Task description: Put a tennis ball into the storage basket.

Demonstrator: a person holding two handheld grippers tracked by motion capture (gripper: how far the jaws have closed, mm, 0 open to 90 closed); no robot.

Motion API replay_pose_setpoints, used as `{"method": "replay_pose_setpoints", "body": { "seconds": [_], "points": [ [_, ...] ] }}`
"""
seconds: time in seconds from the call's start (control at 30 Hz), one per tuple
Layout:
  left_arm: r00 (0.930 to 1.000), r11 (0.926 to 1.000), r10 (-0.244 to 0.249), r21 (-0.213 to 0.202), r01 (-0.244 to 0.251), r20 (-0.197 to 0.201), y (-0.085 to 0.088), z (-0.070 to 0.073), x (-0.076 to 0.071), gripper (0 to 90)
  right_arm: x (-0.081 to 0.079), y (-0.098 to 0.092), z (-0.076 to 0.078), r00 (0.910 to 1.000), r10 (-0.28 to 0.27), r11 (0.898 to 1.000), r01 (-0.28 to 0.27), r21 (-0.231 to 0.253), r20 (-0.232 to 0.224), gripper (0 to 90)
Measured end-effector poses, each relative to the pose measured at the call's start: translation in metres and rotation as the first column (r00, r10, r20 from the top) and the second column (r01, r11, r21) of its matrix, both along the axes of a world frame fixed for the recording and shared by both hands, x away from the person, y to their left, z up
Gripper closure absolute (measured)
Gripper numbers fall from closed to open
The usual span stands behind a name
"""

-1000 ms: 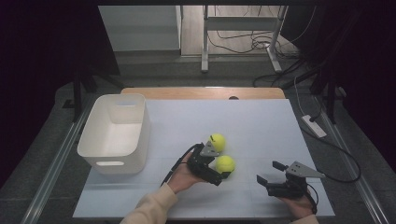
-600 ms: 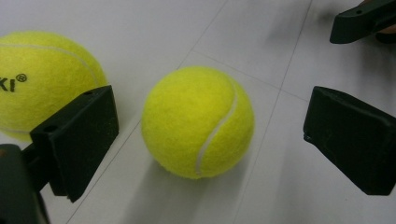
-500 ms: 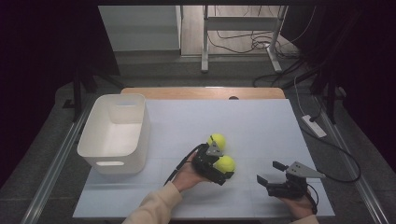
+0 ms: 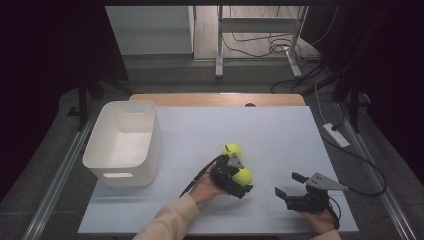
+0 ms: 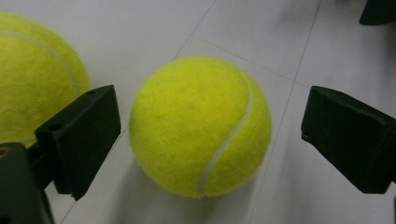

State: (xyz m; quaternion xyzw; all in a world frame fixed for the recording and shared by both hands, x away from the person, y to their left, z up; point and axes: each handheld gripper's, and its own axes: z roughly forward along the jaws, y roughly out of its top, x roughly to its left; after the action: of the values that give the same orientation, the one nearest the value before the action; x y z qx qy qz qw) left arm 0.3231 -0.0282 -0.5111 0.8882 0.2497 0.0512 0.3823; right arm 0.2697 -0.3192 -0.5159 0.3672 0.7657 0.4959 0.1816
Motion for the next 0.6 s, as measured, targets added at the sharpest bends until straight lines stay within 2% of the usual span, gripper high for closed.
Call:
{"method": "replay_pose_setpoints", "body": {
  "seconds": [0.07,0.1,0.17,0.2,0.23,0.33,0.4,0.47,0.6],
  "points": [
    [1.0000,0.9999,0.002,0.011,-0.002,-0.002,-0.0016,-0.0023,0.0004,9.5,-0.0002,0.0000,-0.0001,1.0000,0.000,1.000,0.000,0.002,0.002,9.7],
    [1.0000,0.9995,-0.003,0.032,0.003,-0.001,-0.0023,-0.0032,0.0008,13.2,-0.0005,0.0000,-0.0001,1.0000,0.000,1.000,0.000,0.001,0.001,9.7],
    [0.9997,0.9986,0.005,0.053,-0.006,0.025,-0.0033,-0.0041,0.0000,18.6,-0.0006,0.0001,0.0000,1.0000,-0.001,1.000,0.001,0.001,0.001,9.7],
    [0.9993,0.9984,0.008,0.056,-0.010,0.037,-0.0026,-0.0037,0.0001,23.6,-0.0006,0.0001,0.0000,1.0000,-0.001,1.000,0.001,0.000,0.002,9.7],
    [0.9996,0.9986,0.006,0.052,-0.008,0.027,-0.0016,-0.0035,0.0012,25.7,-0.0006,0.0001,0.0000,1.0000,-0.001,1.000,0.001,0.000,0.002,9.8],
    [1.0000,0.9995,0.005,0.031,-0.005,0.007,0.0010,-0.0043,0.0038,26.3,-0.0003,0.0001,-0.0002,1.0000,-0.001,1.000,0.001,-0.001,0.002,9.7],
    [1.0000,0.9995,0.005,0.030,-0.005,0.007,0.0011,-0.0043,0.0038,26.5,-0.0003,0.0001,-0.0002,1.0000,-0.001,1.000,0.001,-0.001,0.001,9.7],
    [0.9996,0.9991,-0.005,0.043,0.004,0.026,0.0010,-0.0031,0.0024,26.7,-0.0004,0.0001,-0.0002,1.0000,-0.001,1.000,0.001,-0.003,0.002,9.7],
    [0.9997,0.9998,-0.008,0.018,0.007,0.023,0.0021,-0.0019,0.0009,26.8,-0.0004,-0.0003,-0.0002,1.0000,-0.003,1.000,0.003,-0.003,0.003,9.7]
  ]
}}
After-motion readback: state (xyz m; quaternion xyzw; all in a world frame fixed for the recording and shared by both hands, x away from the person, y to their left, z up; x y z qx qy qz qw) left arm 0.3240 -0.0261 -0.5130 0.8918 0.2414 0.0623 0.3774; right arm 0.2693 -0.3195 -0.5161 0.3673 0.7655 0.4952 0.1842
